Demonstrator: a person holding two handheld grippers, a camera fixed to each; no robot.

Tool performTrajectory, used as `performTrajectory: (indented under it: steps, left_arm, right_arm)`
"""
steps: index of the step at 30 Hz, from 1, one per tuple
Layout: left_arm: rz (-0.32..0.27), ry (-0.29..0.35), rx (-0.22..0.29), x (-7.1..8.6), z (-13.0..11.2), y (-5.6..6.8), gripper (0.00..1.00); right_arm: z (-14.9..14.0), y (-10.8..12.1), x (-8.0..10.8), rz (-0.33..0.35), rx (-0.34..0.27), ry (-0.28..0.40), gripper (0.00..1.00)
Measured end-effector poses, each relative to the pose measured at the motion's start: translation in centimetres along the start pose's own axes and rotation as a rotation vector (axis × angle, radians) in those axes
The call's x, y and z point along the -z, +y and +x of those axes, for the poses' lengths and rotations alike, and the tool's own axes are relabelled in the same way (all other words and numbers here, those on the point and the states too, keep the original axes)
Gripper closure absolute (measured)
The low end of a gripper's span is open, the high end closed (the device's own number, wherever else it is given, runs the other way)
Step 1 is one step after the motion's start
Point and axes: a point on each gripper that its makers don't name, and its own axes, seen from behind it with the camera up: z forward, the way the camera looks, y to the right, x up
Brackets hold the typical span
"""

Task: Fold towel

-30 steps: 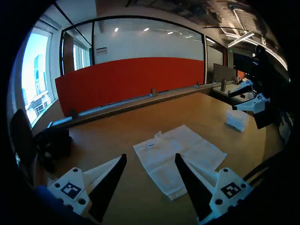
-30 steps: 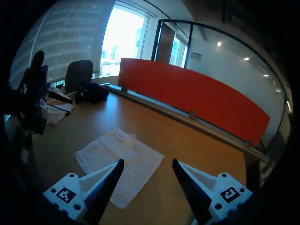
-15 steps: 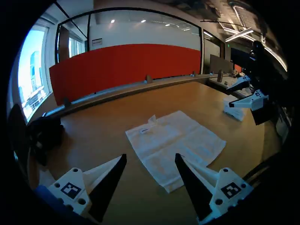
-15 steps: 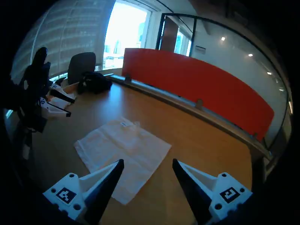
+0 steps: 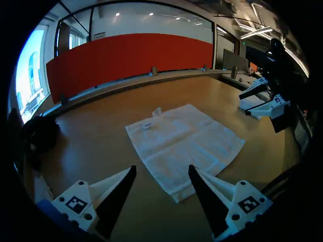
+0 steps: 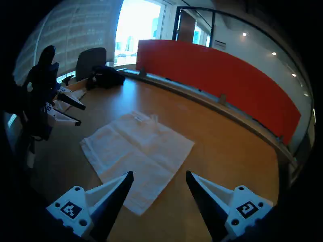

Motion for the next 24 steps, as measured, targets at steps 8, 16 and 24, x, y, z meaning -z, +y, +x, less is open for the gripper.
performTrajectory:
  steps: [8, 16, 24]
  left_arm:
    - [-0.027, -0.059, -0.015, -1.2, -2.4, 0.4, 0.04]
    - [-0.047, -0.113, -0.024, -2.3, -4.5, 1.0, 0.04]
    - [-0.086, -0.16, -0.029, -2.8, -6.0, 2.1, 0.04]
  right_arm:
    - [-2.7, -1.1, -1.3, 0.022, -0.005, -0.05, 0.0]
    - [-5.1, -1.9, -2.1, 0.042, -0.006, -0.096, 0.0]
    - [-7.2, -2.5, -2.8, 0.068, -0.005, -0.141, 0.0]
